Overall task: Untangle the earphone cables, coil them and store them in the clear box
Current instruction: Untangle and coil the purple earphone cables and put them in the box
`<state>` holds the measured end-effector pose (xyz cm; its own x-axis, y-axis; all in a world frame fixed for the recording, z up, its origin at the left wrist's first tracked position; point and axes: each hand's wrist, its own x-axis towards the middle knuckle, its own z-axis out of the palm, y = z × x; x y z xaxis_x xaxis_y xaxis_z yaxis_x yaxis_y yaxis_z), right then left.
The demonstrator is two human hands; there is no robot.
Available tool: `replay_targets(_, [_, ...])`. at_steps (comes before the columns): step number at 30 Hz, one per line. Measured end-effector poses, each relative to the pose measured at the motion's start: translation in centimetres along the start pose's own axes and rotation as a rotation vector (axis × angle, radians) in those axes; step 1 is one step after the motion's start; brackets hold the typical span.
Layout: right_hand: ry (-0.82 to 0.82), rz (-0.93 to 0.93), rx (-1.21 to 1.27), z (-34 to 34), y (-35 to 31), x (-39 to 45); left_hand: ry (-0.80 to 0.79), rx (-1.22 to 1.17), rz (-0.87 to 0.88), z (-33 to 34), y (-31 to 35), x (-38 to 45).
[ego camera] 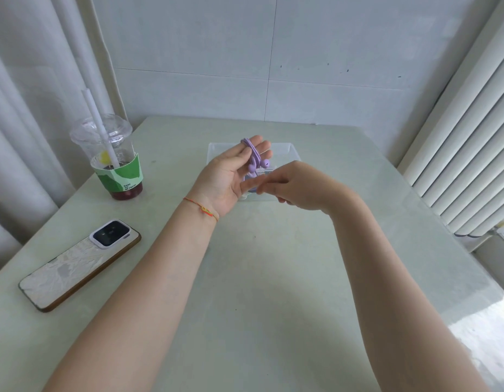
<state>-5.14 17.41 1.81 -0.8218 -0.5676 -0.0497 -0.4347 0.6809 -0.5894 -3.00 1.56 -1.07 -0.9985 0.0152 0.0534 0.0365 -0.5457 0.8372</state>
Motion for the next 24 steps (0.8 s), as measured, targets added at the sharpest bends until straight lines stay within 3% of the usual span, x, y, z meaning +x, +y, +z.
replay_targets(7, [0.157,-0.061,-0.131,-0.2,-0.5,0.1,0.137,0.509,0.007,-0.3,-0.8,0.1])
replay_targets(12, [0.347,-0.085,-0.134,-0.4,-0.2,0.4,-0.032,0.654,-0.092,0.3,-0.7,-0.6])
replay_targets(18, [0.323,-0.13,-0.103,-0.3,0.7,0.7,-0.141,0.522,-0.225,-0.1,-0.3,-0.6])
replay_targets(22, [0.175,-0.174,0.3,-0.6,1.1,0.4,-0.247,0.355,-0.282,-0.7,0.2,-0.7])
replay_targets(24, [0.155,-0.175,0.368,-0.8,1.2,0.4,-0.271,0.349,-0.271,-0.7,0.2,-0.7])
